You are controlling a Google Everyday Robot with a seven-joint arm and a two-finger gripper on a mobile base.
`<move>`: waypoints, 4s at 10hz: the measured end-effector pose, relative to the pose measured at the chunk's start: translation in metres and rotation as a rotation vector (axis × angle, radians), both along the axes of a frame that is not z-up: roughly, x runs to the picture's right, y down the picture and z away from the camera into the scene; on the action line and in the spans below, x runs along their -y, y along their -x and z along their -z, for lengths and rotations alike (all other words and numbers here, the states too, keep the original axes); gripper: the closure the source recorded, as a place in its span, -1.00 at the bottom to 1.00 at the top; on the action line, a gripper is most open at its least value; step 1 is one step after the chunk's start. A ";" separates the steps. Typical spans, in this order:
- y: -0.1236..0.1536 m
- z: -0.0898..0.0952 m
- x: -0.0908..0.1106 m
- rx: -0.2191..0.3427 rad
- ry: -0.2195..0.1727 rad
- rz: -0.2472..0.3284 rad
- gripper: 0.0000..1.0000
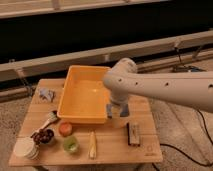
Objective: Wipe tray with sponge
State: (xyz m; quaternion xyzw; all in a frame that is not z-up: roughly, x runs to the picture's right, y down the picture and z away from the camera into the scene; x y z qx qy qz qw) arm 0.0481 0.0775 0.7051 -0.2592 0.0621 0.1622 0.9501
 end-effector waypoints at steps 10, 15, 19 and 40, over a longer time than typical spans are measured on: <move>0.140 -0.067 0.052 0.141 -0.043 0.029 1.00; 0.156 -0.114 0.000 0.150 0.048 0.029 1.00; 0.164 -0.124 -0.016 0.148 0.091 0.036 1.00; 0.164 -0.208 -0.005 0.109 0.157 0.041 1.00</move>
